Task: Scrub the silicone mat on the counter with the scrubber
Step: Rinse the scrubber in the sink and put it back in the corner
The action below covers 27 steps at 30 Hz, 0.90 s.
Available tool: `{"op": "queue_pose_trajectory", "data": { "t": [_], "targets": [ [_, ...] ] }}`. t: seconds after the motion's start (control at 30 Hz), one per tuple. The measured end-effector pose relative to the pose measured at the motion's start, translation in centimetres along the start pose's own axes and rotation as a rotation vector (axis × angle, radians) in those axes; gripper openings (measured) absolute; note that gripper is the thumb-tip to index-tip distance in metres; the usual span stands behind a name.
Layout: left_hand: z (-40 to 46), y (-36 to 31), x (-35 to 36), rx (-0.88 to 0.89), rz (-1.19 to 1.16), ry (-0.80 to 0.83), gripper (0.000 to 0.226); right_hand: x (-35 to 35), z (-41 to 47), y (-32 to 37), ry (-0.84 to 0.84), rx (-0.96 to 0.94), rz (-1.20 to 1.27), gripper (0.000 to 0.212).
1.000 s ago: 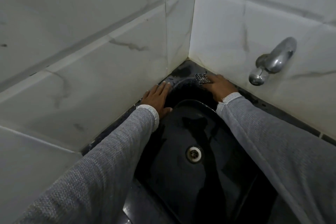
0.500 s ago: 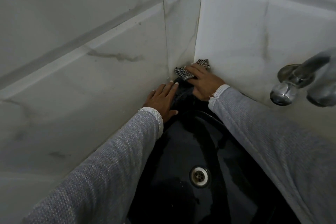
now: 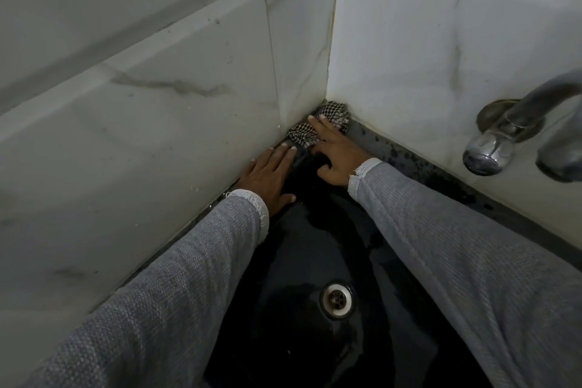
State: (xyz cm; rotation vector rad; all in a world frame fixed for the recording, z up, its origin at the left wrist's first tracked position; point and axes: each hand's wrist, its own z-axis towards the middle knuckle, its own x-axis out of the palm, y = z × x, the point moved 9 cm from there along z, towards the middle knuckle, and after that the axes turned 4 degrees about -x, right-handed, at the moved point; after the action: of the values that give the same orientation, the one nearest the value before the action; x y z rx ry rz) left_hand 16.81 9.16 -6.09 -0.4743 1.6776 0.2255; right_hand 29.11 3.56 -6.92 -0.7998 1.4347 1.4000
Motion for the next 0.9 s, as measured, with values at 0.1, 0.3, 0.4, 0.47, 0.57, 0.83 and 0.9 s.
{"op": "queue_pose_trajectory", "data": {
  "t": [0.1, 0.3, 0.4, 0.47, 0.57, 0.83, 0.9],
  "targets": [
    [0.0, 0.1, -0.3, -0.004, 0.010, 0.007, 0.098, 0.9, -0.1, -0.4, 0.081, 0.039, 0.053, 0.027],
    [-0.8, 0.3, -0.6, -0.007, 0.025, -0.002, 0.098, 0.9, 0.2, -0.4, 0.124, 0.056, 0.036, 0.021],
    [-1.6, 0.2, -0.7, -0.022, 0.034, 0.003, 0.099, 0.5, -1.1, 0.3, 0.130, 0.053, 0.004, 0.022],
    [-2.3, -0.1, -0.9, -0.023, 0.039, -0.001, 0.098, -0.3, -2.8, 1.0, 0.097, 0.064, 0.009, 0.022],
    [-4.1, -1.4, -1.2, -0.020, 0.045, 0.002, 0.097, -1.6, -6.1, 2.3, 0.053, 0.088, -0.038, 0.024],
    [-11.0, -7.3, -2.2, 0.017, -0.001, 0.013, 0.092, -6.2, -16.8, 6.3, -0.040, 0.259, -0.148, 0.047],
    [-12.6, -9.2, -2.3, 0.033, -0.010, 0.005, 0.092, -7.2, -19.6, 7.3, -0.068, 0.299, -0.153, 0.049]
  ]
}}
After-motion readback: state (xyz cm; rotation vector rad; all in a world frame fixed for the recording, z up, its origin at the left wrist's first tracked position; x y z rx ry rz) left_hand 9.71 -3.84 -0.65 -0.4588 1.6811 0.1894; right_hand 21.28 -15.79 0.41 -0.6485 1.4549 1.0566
